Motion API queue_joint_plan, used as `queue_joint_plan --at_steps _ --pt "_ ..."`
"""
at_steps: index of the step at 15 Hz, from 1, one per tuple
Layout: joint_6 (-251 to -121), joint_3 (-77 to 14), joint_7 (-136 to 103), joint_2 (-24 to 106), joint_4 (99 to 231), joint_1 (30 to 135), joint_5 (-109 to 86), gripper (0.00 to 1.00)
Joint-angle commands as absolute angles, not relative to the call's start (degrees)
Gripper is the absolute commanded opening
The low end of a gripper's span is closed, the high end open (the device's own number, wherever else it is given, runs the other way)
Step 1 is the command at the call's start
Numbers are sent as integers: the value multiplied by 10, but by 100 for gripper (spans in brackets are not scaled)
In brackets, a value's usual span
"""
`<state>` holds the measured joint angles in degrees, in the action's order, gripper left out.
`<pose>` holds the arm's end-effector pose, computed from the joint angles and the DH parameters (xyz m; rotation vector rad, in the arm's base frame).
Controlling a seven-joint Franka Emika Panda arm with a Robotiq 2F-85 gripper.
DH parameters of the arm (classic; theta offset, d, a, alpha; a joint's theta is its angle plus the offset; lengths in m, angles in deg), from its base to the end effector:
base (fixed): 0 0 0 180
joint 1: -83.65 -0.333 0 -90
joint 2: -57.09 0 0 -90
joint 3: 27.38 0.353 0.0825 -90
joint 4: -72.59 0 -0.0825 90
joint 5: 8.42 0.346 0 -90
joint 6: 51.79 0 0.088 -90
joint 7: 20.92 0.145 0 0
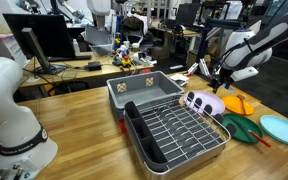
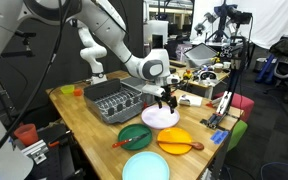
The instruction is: Place the knife on the green plate then put the pink plate on the dish rack
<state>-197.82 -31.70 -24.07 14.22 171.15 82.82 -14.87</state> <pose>0.6795 -0.0365 0.1803 3.0137 0.1616 0.1112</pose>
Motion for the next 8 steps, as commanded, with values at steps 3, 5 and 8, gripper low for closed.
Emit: queue_joint_plan --at_steps 3,5,8 --pt "-1961 -309 -253 84 1640 843 -150 100" --pt "-1960 -299 -262 68 1621 853 -142 100" --pt "-1953 -294 -268 45 1591 861 -139 100"
